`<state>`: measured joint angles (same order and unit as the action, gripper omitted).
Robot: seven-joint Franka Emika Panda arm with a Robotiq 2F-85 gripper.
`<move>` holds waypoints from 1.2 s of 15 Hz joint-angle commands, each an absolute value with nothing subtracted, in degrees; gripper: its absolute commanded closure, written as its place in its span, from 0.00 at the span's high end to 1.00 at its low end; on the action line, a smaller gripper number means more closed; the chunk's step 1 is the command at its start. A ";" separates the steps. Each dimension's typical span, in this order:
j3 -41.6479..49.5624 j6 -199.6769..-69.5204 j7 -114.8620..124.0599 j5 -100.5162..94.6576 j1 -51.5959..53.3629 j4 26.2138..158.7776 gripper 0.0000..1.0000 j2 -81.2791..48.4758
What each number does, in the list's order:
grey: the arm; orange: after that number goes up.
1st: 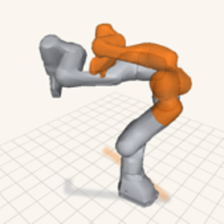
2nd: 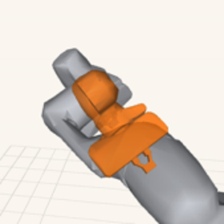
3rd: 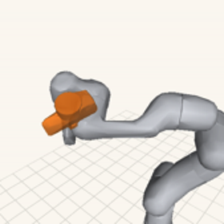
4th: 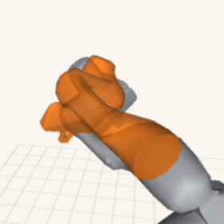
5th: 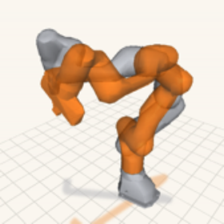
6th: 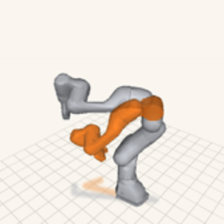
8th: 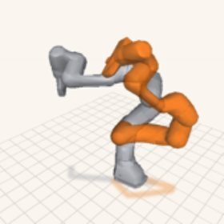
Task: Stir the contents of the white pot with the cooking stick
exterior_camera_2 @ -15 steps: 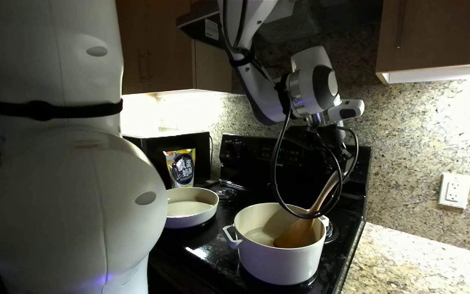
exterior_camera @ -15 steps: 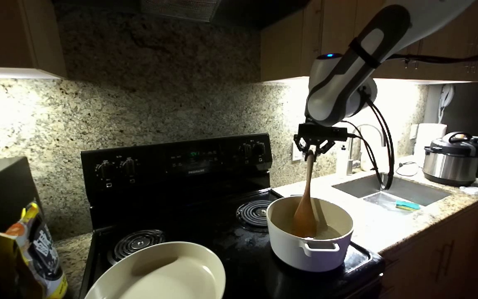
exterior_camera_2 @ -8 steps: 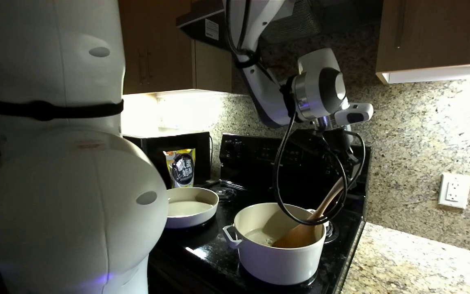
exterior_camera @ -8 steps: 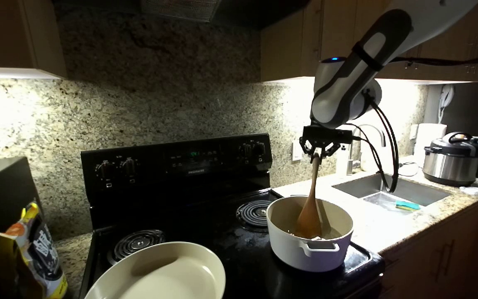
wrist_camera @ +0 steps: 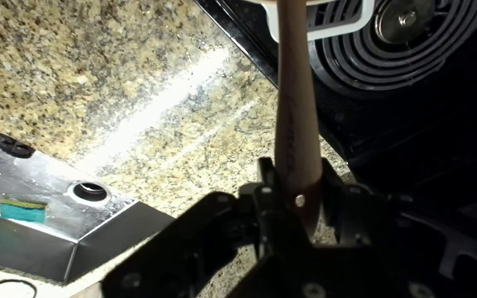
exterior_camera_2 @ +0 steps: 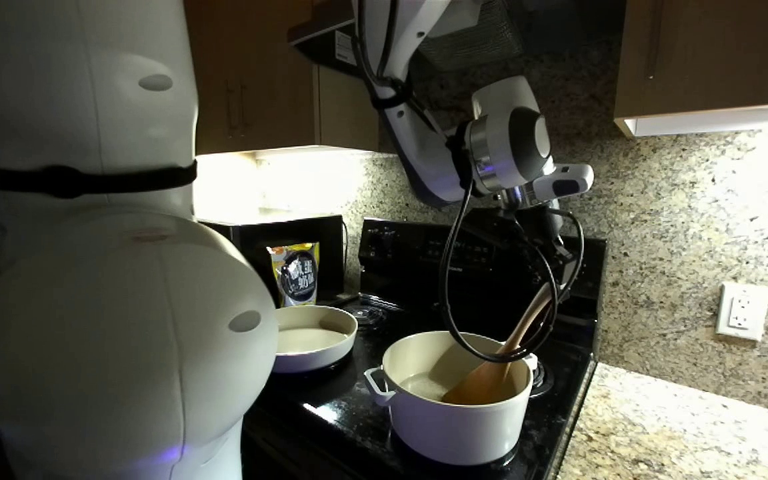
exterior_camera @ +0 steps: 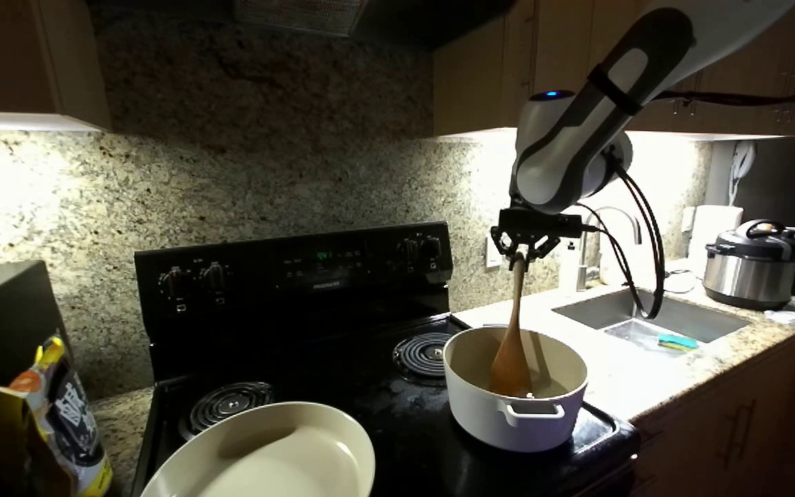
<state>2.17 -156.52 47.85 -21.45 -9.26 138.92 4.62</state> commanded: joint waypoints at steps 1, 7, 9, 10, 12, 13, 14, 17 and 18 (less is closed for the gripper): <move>0.54 -156.80 51.01 -25.92 -8.39 140.50 0.07 6.31; -1.51 -155.17 53.45 -30.78 -7.07 138.59 0.07 5.29; -2.15 -155.05 56.08 -33.67 -7.65 137.80 0.07 5.04; -2.14 -154.96 56.95 -34.43 -7.70 137.58 0.07 5.09; -1.73 -155.17 58.32 -35.30 -7.97 137.30 0.07 5.50; -1.43 -155.28 58.50 -35.10 -8.17 137.19 0.07 5.67; -1.16 -155.33 58.70 -35.01 -8.38 137.01 0.07 5.74; -0.36 -155.56 58.56 -34.77 -9.04 137.31 0.07 5.97; -0.11 -155.54 58.43 -35.02 -9.11 137.62 0.07 5.94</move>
